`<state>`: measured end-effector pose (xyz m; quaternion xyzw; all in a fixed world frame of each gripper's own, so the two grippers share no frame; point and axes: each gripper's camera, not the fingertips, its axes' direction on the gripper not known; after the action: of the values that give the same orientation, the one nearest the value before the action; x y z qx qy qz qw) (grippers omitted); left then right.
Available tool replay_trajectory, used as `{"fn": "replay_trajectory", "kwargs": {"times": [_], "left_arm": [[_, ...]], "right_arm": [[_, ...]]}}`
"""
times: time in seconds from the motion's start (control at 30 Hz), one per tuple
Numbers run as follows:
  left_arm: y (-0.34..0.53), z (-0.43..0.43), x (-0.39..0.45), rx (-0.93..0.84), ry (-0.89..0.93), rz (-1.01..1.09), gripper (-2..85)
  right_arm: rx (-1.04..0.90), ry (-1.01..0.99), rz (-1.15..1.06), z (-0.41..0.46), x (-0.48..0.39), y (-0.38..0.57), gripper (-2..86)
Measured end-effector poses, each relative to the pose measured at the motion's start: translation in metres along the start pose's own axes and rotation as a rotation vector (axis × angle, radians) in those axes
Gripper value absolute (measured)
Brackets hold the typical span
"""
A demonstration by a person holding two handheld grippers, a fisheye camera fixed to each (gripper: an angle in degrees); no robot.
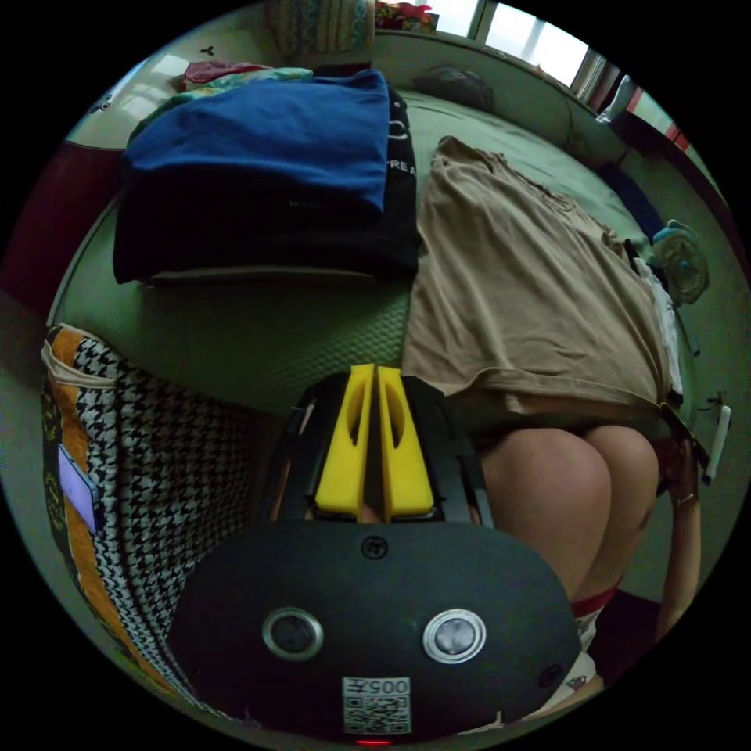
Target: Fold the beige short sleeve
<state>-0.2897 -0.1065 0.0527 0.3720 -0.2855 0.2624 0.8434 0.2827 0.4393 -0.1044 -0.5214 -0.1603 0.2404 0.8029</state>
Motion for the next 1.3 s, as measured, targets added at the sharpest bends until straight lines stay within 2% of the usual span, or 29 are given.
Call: {"fn": "replay_trajectory", "kwargs": {"times": [0.07,0.27,0.47,0.6,0.73,0.9,1.3], "left_arm": [[0.006,-0.006,-0.002,0.012,0.069,0.017,7.2],[0.02,0.001,-0.003,-0.071,0.094,0.001,10.5],[0.038,-0.012,-0.006,-0.094,0.026,-0.048,8.1],[0.052,-0.028,-0.007,-0.107,0.01,-0.011,2.8],[0.073,-0.061,-0.013,-0.037,0.012,0.008,1.1],[0.101,-0.114,-0.021,0.058,-0.014,0.075,0.5],[0.181,-0.249,-0.038,0.244,0.079,0.1,0.3]], "right_arm": [[0.004,0.008,-0.015,-0.005,0.003,0.007,-0.9],[0.015,0.005,0.002,-0.018,0.013,0.025,-0.9],[0.034,0.0,0.008,-0.035,0.024,0.047,-1.0],[0.057,-0.003,0.026,-0.048,0.032,0.063,-1.2],[0.069,0.009,0.023,-0.067,0.04,0.08,-1.3],[0.172,-0.017,0.012,-0.108,0.056,0.108,-1.4],[0.29,-0.094,0.104,-0.226,0.103,0.174,-1.4]]}}
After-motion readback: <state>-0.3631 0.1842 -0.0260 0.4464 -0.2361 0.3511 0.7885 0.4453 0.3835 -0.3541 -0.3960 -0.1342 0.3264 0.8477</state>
